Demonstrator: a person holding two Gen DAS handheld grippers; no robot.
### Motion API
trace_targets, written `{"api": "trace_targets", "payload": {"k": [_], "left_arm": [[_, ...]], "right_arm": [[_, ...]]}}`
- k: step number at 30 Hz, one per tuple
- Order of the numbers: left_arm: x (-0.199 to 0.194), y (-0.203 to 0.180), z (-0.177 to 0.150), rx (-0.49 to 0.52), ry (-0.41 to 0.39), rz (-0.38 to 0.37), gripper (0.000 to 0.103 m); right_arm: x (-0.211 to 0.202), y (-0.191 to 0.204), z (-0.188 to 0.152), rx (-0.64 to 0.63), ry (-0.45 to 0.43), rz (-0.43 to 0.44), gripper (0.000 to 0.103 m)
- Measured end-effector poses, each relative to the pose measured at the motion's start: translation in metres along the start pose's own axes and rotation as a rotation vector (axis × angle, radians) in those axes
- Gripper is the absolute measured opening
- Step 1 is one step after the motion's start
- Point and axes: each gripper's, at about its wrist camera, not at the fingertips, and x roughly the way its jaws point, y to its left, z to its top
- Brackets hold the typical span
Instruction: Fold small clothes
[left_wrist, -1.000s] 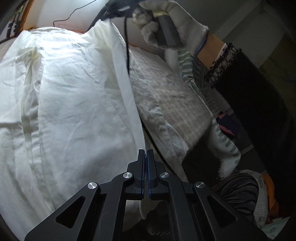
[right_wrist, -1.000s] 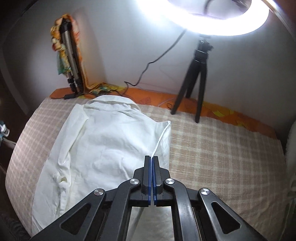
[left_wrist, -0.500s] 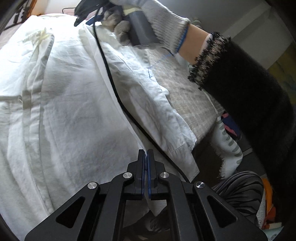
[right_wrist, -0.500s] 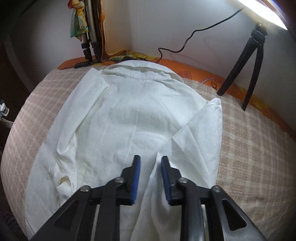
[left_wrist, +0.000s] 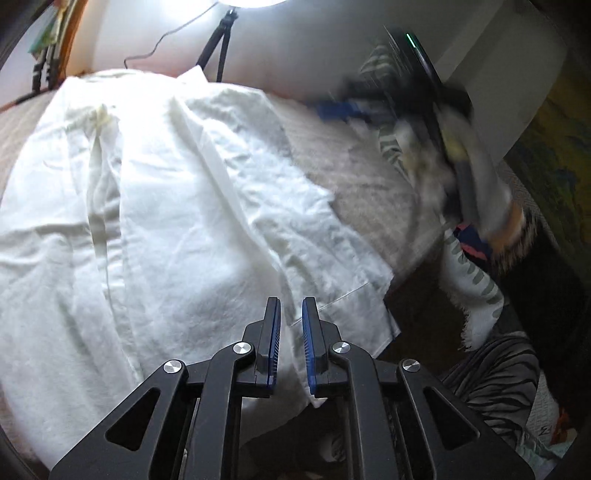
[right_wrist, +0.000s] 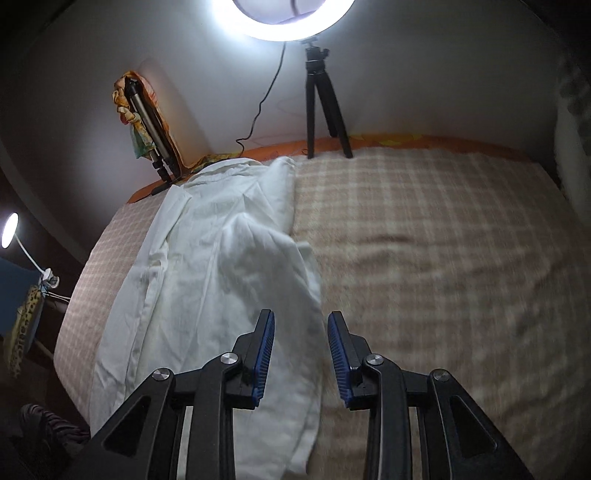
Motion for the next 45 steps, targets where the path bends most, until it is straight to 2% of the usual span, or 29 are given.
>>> {"api": "trace_targets", "payload": {"k": [6,9,10,11,14,19,21,23,25,28,31,36,37,39,40,41,43,45], "left_arm": [[0.005,-0.016,-0.001,0.065,-0.011,-0.014,0.011],[0.016,-0.031,-0.005,0.130,0.000,-0.008,0.024],[0.020,-0.037,-0.008,0.159,0.003,-0.004,0.036],[0.023,-0.040,-0.009,0.179,0.003,0.002,0.042],[0.030,-0.050,-0.013,0.241,0.007,0.022,0.042],[0.038,-0.064,-0.017,0.316,0.002,0.048,0.043],[0.042,-0.069,-0.017,0.331,0.000,0.051,0.044],[0.048,-0.074,-0.018,0.342,-0.004,0.052,0.053],[0.051,-0.077,-0.018,0.347,-0.006,0.058,0.054],[0.054,-0.083,-0.017,0.343,-0.021,0.067,0.054],[0.059,-0.096,-0.018,0.381,-0.040,0.075,0.057],[0.079,-0.114,-0.015,0.424,-0.058,0.173,0.057],[0.082,-0.114,-0.014,0.420,-0.064,0.189,0.057],[0.084,-0.109,-0.010,0.380,-0.082,0.189,0.043],[0.084,-0.104,-0.008,0.354,-0.088,0.179,0.024],[0.083,-0.099,-0.006,0.328,-0.092,0.147,0.014],[0.080,-0.090,-0.002,0.288,-0.108,0.115,0.008],[0.074,-0.084,0.000,0.261,-0.127,0.092,0.006]], "right_arm": [[-0.022,-0.023,-0.082,0.087,0.080,0.055,0.033],[-0.020,-0.027,-0.110,0.117,0.126,0.061,0.033],[-0.019,-0.027,-0.117,0.121,0.140,0.063,0.033],[-0.018,-0.028,-0.125,0.124,0.154,0.063,0.033],[-0.018,-0.028,-0.142,0.135,0.180,0.062,0.033],[-0.021,-0.024,-0.162,0.142,0.199,0.112,0.032],[-0.023,-0.021,-0.167,0.133,0.199,0.114,0.027],[-0.022,-0.018,-0.171,0.132,0.211,0.137,0.000],[-0.024,-0.017,-0.175,0.136,0.209,0.135,0.000],[-0.041,-0.019,-0.176,0.199,0.158,0.239,0.000],[-0.061,-0.019,-0.173,0.220,0.086,0.298,0.000],[-0.064,-0.016,-0.171,0.230,0.071,0.330,0.000],[-0.064,-0.014,-0.171,0.225,0.073,0.334,0.000],[-0.065,-0.013,-0.172,0.220,0.077,0.342,0.000],[-0.066,-0.012,-0.172,0.218,0.079,0.346,0.000],[-0.065,-0.011,-0.171,0.214,0.082,0.348,0.000],[-0.064,-0.011,-0.168,0.206,0.091,0.354,0.000],[-0.063,-0.011,-0.168,0.199,0.099,0.369,0.000]]}}
